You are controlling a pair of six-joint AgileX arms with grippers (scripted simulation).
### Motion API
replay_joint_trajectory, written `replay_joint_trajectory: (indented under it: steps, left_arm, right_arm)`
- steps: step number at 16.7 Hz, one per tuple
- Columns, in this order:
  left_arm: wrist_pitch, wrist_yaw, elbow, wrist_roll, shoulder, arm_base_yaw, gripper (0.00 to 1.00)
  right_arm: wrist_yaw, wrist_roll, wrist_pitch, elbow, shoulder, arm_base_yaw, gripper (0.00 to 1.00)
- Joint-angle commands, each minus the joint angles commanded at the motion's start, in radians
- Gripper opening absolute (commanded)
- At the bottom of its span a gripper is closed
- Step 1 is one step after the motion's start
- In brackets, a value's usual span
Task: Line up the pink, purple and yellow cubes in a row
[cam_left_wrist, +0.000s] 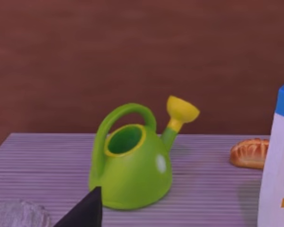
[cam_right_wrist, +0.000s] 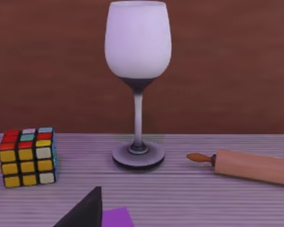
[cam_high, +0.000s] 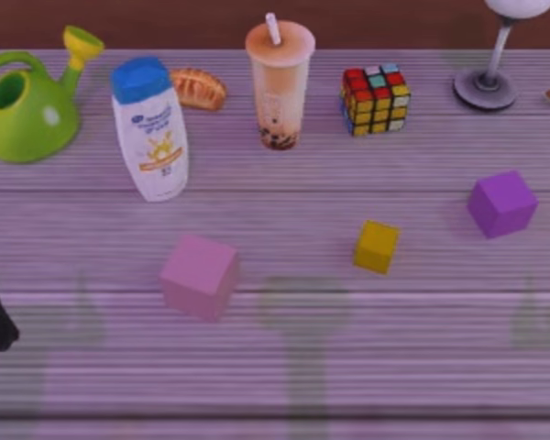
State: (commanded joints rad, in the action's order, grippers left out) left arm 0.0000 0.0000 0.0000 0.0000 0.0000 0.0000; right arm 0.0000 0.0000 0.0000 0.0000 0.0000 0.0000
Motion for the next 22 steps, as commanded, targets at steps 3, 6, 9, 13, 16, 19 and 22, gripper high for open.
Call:
replay_joint_trajectory:
  steps: [3, 6, 9, 13, 16, 19, 22]
  left_arm:
    - [0.000, 0.000, 0.000, 0.000, 0.000, 0.000, 1.00]
    - [0.000, 0.000, 0.000, 0.000, 0.000, 0.000, 1.00]
    - [0.000, 0.000, 0.000, 0.000, 0.000, 0.000, 1.00]
    - [0.000, 0.000, 0.000, 0.000, 0.000, 0.000, 1.00]
    - [0.000, 0.000, 0.000, 0.000, 0.000, 0.000, 1.00]
    - [0.000, 0.000, 0.000, 0.000, 0.000, 0.000, 1.00]
    - [0.000, 0.000, 0.000, 0.000, 0.000, 0.000, 1.00]
  right_arm:
    - [0.000, -0.004, -0.006, 0.010, 0.010, 0.003, 1.00]
    - [0.001, -0.038, -0.064, 0.101, 0.102, 0.027, 1.00]
    - [0.000, -0.101, -0.170, 0.280, 0.288, 0.075, 1.00]
    - [-0.001, -0.217, -0.370, 0.603, 0.673, 0.160, 1.00]
    - [0.000, -0.315, -0.546, 0.865, 1.025, 0.232, 1.00]
    - [0.002, -0.413, -0.725, 1.125, 1.389, 0.302, 1.00]
    - [0.003, -0.504, -0.890, 1.369, 1.718, 0.369, 1.00]
